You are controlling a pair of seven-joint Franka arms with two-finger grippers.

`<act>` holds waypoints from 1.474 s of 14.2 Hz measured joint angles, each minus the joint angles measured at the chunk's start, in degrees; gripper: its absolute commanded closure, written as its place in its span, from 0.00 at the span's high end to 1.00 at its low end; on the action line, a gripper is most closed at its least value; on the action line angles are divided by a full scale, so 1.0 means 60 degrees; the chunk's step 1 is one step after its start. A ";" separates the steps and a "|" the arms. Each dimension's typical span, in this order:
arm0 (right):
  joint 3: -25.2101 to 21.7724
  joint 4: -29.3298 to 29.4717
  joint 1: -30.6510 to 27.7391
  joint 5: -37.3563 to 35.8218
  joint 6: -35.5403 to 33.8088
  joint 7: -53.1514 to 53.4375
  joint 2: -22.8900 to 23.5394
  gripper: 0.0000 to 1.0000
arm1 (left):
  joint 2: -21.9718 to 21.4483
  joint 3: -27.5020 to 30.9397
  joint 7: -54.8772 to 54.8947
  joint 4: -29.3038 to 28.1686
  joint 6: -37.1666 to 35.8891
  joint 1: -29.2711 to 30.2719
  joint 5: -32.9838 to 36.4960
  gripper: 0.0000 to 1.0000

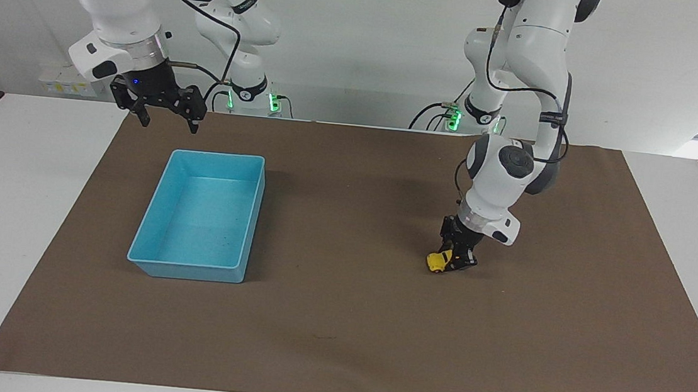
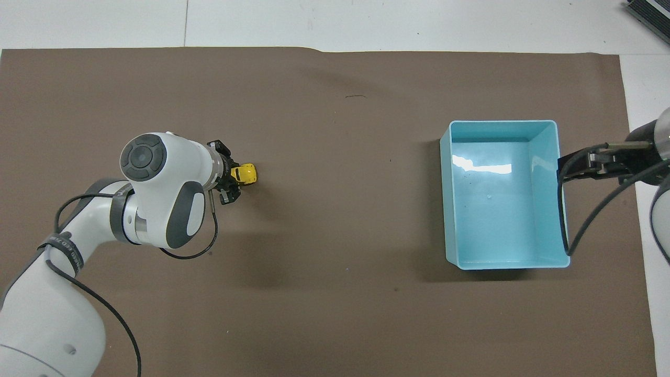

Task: Wind up and store yellow beetle car
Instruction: 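Press the car down and drag it back away from the bin, then lift the left gripper off the car, letting it roll toward the bin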

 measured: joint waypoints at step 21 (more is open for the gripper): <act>-0.0032 0.0000 -0.0015 0.0000 0.0000 0.0000 0.0000 1.00 | -0.0540 -0.0165 0.3009 0.2978 -0.2570 0.0260 0.0106 1.00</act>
